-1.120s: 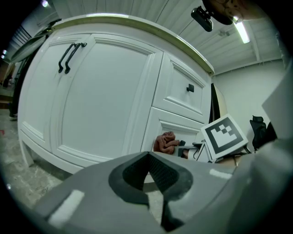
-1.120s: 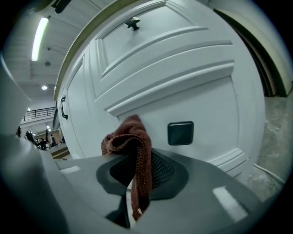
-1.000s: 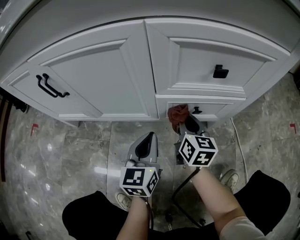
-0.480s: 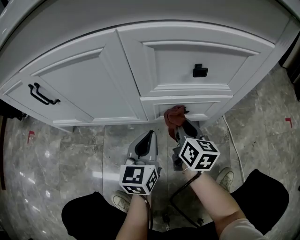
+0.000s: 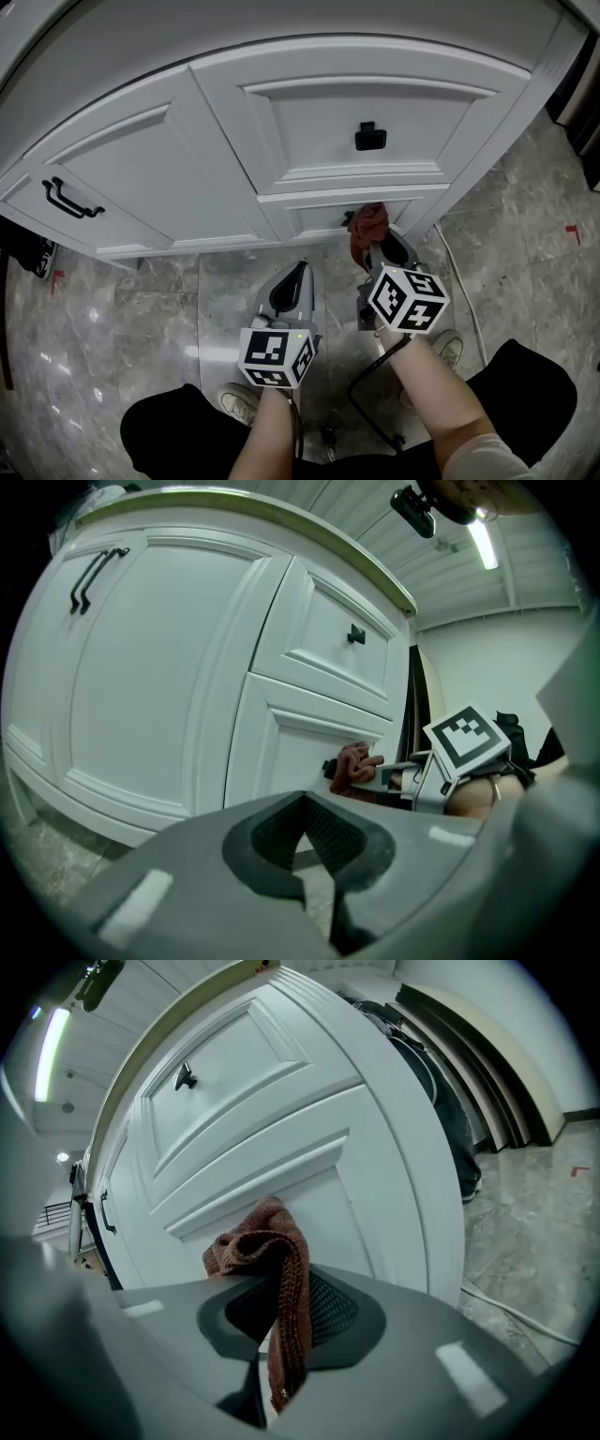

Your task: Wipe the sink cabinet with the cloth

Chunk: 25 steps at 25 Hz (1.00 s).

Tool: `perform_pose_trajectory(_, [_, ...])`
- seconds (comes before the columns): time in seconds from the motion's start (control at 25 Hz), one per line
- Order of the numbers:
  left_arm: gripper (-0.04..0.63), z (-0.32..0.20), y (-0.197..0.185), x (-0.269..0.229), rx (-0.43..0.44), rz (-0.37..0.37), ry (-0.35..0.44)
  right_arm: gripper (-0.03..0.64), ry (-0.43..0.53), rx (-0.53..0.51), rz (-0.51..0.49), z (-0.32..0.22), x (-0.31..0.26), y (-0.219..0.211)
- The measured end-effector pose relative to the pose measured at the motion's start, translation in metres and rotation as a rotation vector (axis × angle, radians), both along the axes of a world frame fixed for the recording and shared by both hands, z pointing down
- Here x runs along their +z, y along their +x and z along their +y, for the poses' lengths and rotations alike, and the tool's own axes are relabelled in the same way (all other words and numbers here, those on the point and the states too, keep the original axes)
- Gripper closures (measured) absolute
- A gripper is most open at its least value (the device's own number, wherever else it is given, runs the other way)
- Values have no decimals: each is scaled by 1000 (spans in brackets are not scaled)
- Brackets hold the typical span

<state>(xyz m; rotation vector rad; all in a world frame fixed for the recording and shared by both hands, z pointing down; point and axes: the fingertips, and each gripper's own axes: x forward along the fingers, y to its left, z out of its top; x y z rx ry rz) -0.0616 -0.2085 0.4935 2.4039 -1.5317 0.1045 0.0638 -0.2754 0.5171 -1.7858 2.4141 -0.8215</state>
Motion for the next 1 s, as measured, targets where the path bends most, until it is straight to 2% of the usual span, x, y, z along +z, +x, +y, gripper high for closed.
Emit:
perform_pose_trajectory(0.24, [595,-5,-1,2,-8,-3,-4,526,2,20,49,-9,3,23])
perform_pose_trajectory(0.4, [595,-7,12,3,14,3,-3,526,-5,74,76,-8,3,53])
perform_pose_trajectory(0.56, [595,-8,27,3,40,8,-2,526,11,78,125,-5,-3,69])
perform_pose_trajectory(0.92, [595,-8,50,6,82,13,-7,528,-3,195,191,1,-6,125])
perform_pose_trajectory(1.0, [595,-8,50,8,84,12,-11,526,-15,200,187,6,-1,126])
